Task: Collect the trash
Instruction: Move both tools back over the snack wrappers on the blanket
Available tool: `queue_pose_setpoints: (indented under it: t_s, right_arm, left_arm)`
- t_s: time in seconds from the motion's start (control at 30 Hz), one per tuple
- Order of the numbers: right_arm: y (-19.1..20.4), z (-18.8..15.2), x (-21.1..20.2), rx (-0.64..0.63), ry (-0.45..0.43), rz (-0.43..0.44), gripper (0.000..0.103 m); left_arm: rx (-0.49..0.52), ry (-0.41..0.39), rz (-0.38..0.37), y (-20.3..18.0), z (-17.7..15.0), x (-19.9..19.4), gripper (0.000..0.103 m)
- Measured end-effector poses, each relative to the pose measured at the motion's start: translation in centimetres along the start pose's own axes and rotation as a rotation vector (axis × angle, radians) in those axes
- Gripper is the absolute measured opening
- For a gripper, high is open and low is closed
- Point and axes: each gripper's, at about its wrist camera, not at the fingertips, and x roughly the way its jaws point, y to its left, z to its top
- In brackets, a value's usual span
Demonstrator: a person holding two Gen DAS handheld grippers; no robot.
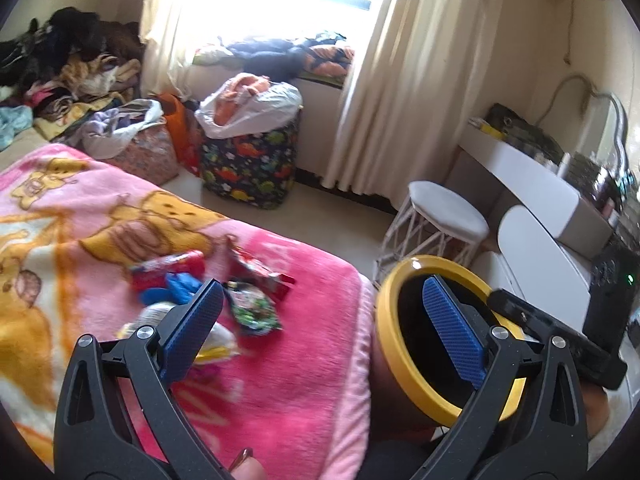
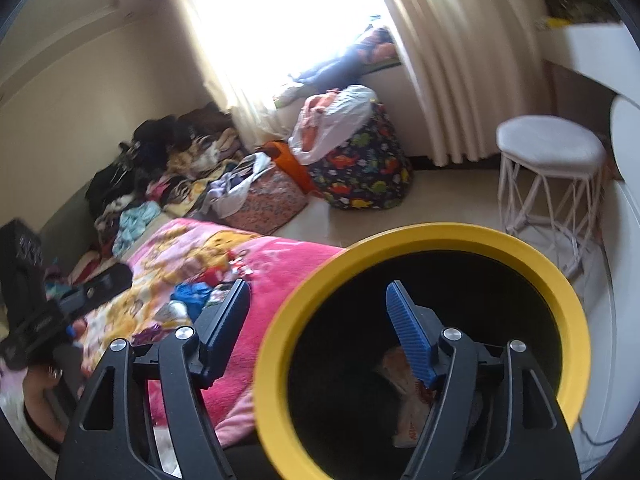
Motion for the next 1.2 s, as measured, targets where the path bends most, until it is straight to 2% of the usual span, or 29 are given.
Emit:
queue_pose_setpoints:
  t_s: [0.1, 0.67, 1.07, 1.2]
  right_arm:
    - [1.6, 0.3, 0.5, -0.017, 0.01, 0.016, 0.069]
    - [10.8, -0.6, 4.4, -0.164, 0.11, 0.131, 0.07]
    - [14.8, -1.2, 9.4, -0.222, 0.209, 0.201, 0.071]
    - [15.3, -1.4, 11.3, -0.225, 0.241, 0.213, 0.071]
  left_arm:
    - [-0.054, -0.02, -0.009, 1.9, 0.1, -0.7, 0.092]
    - [-0.1, -0.047, 0.045, 9.5, 1.8, -3.2, 0.092]
    - [-0.129, 0.062, 0.066, 14.8, 2.1, -0.5, 0.091]
    - [-0.146, 0.111, 0.053, 16.1, 2.3, 1.1, 0.083]
